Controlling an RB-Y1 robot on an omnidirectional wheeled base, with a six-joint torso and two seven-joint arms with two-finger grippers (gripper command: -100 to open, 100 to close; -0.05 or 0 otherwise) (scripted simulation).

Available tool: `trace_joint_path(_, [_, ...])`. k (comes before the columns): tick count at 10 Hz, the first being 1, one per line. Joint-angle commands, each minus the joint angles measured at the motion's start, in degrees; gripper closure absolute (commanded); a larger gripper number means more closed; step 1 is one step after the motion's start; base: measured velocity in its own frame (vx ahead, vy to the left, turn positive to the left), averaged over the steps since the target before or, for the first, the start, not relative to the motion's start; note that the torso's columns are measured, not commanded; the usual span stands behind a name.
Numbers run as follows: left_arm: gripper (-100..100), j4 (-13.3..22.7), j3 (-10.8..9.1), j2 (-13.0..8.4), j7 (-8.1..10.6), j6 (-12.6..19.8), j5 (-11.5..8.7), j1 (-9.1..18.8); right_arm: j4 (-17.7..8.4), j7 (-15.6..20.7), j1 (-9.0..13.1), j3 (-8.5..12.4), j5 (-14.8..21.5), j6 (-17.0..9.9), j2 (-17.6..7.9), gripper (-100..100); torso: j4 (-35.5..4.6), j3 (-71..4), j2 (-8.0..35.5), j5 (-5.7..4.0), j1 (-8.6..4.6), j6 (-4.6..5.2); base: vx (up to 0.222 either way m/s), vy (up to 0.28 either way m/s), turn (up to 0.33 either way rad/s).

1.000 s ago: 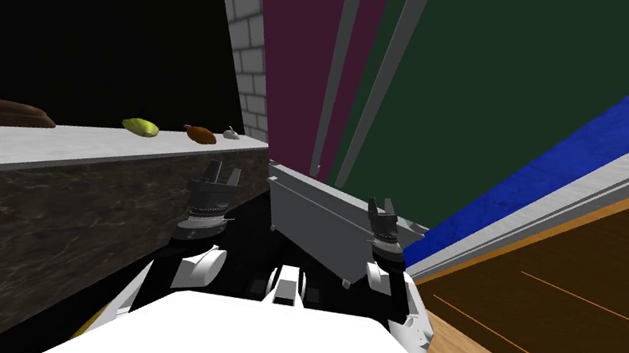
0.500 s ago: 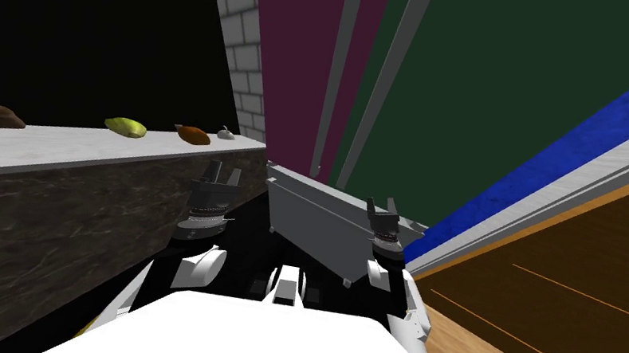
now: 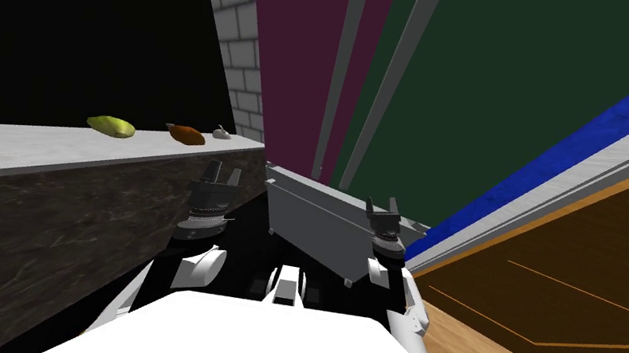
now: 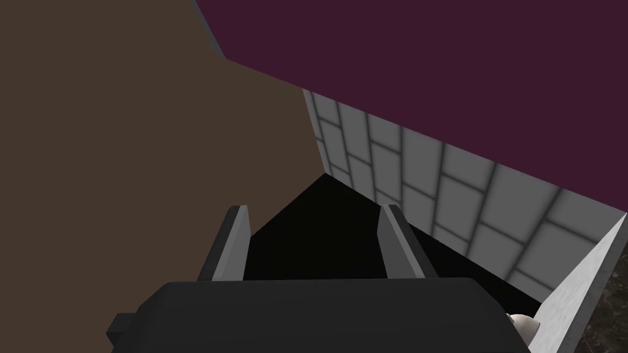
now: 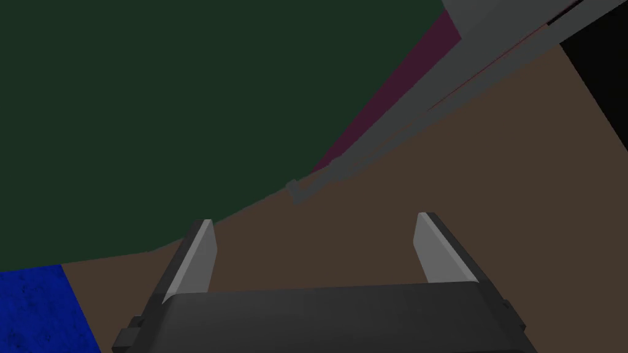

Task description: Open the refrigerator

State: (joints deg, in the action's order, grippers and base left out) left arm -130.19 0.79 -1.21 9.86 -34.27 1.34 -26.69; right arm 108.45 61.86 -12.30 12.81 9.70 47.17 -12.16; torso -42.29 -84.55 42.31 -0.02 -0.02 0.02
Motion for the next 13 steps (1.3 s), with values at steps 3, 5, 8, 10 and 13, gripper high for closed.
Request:
trace_joint_path(3, [0,0.0,0.0,0.0,0.0,0.0,0.0,0.0,-2.1,7.1,1.3,1.1,1.2,2.6,0.0,-100,0.0,0.0,-0.1,0.0,0.0,-0.01,0.029,0.034,-0.041])
trace_joint_path(5, [0,0.0,0.0,0.0,0.0,0.0,0.0,0.0,-3.5,9.9,2.1,1.8,2.0,4.2,0.1,-100,0.0,0.0,0.0,0.02,0.03,-0.03,0.024,0.048,-0.045])
trace_joint_path(8, [0,0.0,0.0,0.0,0.0,0.0,0.0,0.0,-5.0,14.6,2.8,2.6,2.8,5.9,0.1,-100,0.0,-0.1,-0.1,0.02,0.04,-0.02,0.044,0.06,-0.063])
trace_joint_path(10, [0,0.0,0.0,0.0,0.0,0.0,0.0,0.0,-6.4,17.6,3.5,3.3,3.6,7.6,0.2,-100,0.0,0.0,0.0,-0.01,-0.08,-0.03,0.027,0.033,-0.041])
trace_joint_path(13, [0,0.0,0.0,0.0,0.0,0.0,0.0,0.0,-7.8,22.5,4.2,4.1,4.4,9.4,0.3,-100,0.0,0.0,-0.1,0.04,0.13,-0.02,0.041,0.061,-0.055])
